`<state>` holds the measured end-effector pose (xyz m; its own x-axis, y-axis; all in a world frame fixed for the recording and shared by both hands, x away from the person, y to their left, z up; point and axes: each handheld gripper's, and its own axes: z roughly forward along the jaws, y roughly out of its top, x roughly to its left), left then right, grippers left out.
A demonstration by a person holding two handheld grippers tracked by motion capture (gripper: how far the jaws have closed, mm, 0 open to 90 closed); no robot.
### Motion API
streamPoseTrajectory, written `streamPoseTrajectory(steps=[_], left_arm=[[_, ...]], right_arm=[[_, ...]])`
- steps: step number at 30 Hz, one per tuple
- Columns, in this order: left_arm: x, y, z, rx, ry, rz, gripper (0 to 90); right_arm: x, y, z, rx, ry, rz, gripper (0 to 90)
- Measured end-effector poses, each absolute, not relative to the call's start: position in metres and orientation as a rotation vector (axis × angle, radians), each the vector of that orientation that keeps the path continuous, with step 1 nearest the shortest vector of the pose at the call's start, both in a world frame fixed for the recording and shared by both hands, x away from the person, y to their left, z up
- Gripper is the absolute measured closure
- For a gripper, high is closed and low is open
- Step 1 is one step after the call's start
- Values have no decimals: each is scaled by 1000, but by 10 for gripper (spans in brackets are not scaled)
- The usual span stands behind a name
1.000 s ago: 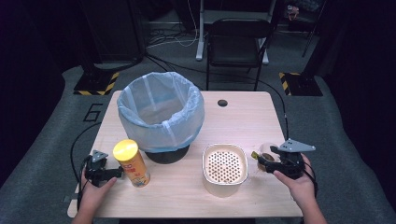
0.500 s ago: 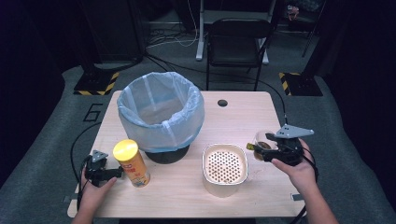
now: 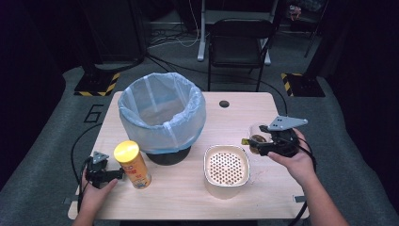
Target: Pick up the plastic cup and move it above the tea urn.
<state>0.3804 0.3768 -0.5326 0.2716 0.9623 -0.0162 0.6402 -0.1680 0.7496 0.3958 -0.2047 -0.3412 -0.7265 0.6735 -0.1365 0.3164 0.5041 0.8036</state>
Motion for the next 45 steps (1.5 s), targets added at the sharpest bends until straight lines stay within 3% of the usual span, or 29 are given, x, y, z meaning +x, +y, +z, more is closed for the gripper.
streamPoseTrajectory(steps=[28,45], left_arm=[[380,377,-533,1894,1444,633,85],[380,377,-533,1894,1444,633,85]], right_arm=[[389,-166,-331,449,2332,1068,324],[414,-156,-346,227,2295,1094,329]])
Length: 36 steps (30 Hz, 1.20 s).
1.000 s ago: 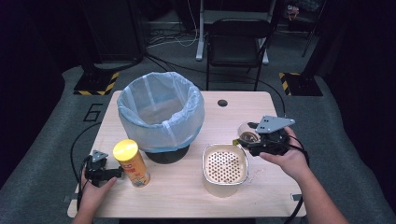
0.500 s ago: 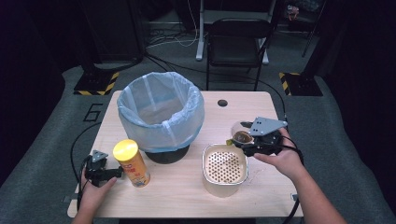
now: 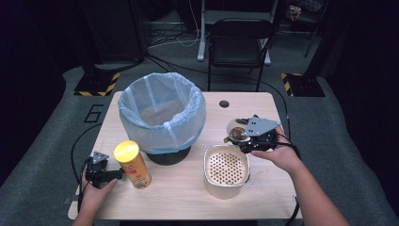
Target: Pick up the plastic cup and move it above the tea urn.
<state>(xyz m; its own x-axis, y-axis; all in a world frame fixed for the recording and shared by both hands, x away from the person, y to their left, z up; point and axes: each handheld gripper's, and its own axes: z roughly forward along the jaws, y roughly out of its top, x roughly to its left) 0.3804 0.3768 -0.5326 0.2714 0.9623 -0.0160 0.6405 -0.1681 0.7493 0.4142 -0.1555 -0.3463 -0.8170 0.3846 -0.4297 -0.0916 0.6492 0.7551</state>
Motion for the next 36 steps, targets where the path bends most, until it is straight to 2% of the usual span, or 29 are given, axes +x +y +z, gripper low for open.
streamPoseTrajectory(steps=[16,36], left_arm=[[380,377,-533,1894,1443,633,85],[380,377,-533,1894,1444,633,85]], right_arm=[[412,-144,-360,37,2211,1022,335],[403,-144,-367,-28,2164,1001,339]])
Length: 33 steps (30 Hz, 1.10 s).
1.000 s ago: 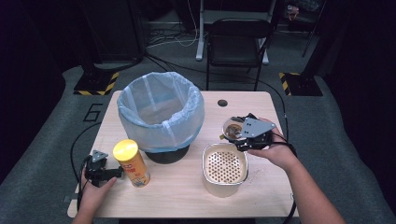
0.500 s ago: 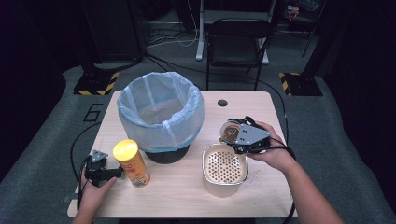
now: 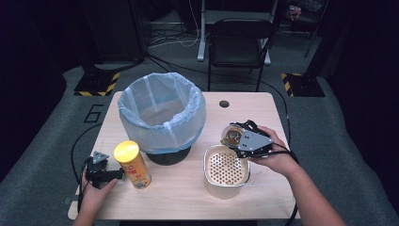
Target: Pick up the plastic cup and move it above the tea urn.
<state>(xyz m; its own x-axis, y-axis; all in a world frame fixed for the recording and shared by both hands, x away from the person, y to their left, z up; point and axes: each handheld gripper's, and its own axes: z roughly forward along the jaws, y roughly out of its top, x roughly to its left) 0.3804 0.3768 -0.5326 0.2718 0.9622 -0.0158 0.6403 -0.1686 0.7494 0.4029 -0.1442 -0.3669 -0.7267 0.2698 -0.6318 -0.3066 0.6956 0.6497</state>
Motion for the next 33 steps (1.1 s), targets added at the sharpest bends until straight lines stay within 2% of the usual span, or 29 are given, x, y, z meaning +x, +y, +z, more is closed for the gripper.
streamPoseTrajectory(steps=[14,21,33], left_arm=[[380,377,-533,1895,1444,633,85],[380,377,-533,1894,1444,633,85],[380,377,-533,1894,1444,633,85]], right_arm=[[390,-142,-367,-108,2079,883,346],[376,-137,-375,-205,1955,676,352],[356,-122,-408,-606,1678,96,368]])
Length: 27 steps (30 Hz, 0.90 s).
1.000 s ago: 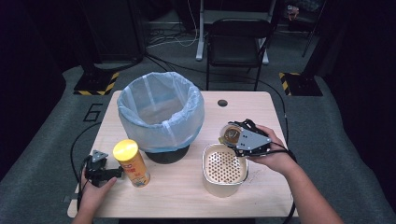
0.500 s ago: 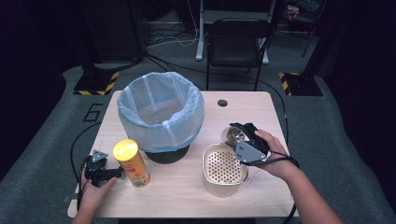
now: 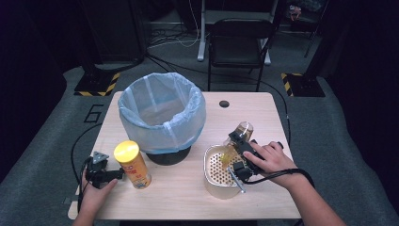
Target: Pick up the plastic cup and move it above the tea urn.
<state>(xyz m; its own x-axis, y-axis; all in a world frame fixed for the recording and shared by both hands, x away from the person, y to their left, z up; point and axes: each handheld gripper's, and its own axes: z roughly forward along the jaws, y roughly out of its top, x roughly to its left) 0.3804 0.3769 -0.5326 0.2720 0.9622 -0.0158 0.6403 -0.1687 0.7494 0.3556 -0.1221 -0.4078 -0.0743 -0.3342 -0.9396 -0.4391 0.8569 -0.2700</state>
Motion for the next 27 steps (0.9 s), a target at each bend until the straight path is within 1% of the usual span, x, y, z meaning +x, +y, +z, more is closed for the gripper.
streamPoseTrajectory(steps=[9,10,11,27], left_arm=[[380,377,-533,1894,1444,633,85],[380,377,-533,1894,1444,633,85],[380,377,-533,1894,1444,633,85],[380,377,-533,1895,1443,633,85]], right_arm=[[345,-114,-412,-793,1574,-112,379],[345,-114,-418,-739,1607,-21,380],[343,-113,-410,-794,1590,-109,380],[342,-111,-406,-795,1594,-63,374]])
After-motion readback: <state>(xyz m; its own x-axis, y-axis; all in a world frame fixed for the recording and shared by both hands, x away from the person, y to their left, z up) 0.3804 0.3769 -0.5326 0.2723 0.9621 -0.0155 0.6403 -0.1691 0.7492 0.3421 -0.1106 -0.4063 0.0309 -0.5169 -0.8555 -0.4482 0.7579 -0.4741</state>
